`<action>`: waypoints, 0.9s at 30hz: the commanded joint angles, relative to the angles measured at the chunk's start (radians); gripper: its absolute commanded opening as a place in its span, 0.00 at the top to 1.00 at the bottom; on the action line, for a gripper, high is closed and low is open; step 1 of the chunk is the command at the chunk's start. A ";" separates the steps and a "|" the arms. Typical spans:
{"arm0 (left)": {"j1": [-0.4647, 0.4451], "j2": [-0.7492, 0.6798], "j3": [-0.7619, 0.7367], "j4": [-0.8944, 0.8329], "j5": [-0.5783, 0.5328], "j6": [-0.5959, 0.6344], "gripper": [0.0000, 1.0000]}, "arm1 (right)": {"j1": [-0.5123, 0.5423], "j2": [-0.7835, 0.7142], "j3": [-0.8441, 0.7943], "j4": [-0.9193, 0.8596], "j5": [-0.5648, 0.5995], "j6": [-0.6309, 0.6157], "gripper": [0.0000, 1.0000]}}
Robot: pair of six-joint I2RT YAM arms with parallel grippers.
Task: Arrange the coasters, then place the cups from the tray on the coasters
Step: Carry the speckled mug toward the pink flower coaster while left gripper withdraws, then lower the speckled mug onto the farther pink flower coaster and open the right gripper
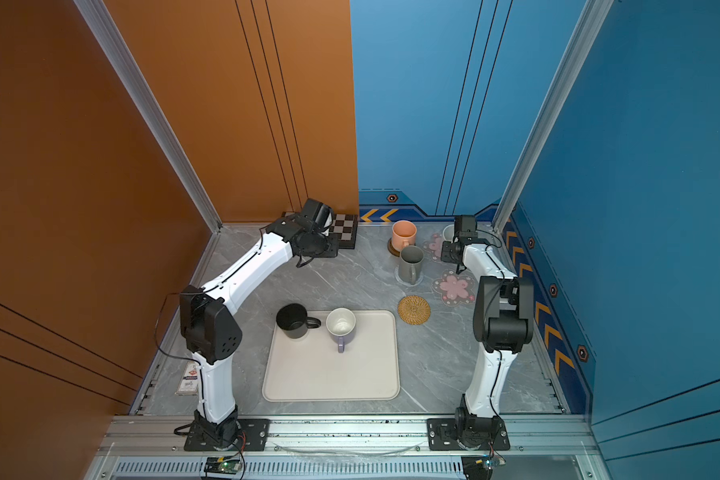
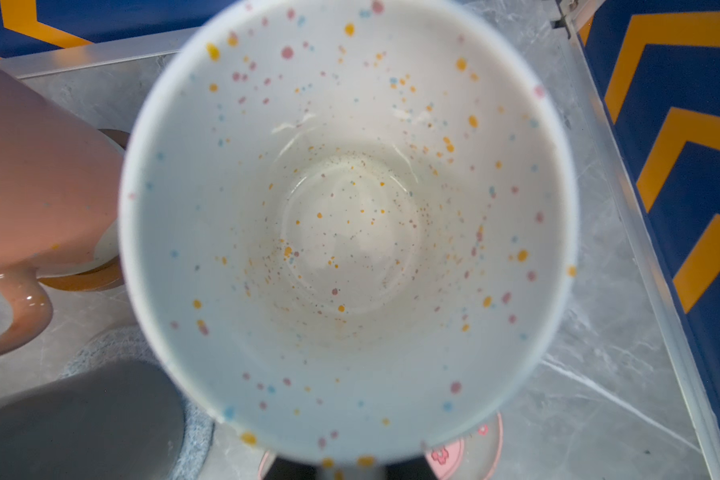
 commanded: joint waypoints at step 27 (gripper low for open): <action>0.035 0.151 0.151 -0.010 0.055 0.029 0.66 | 0.013 0.151 0.167 0.206 -0.020 -0.081 1.00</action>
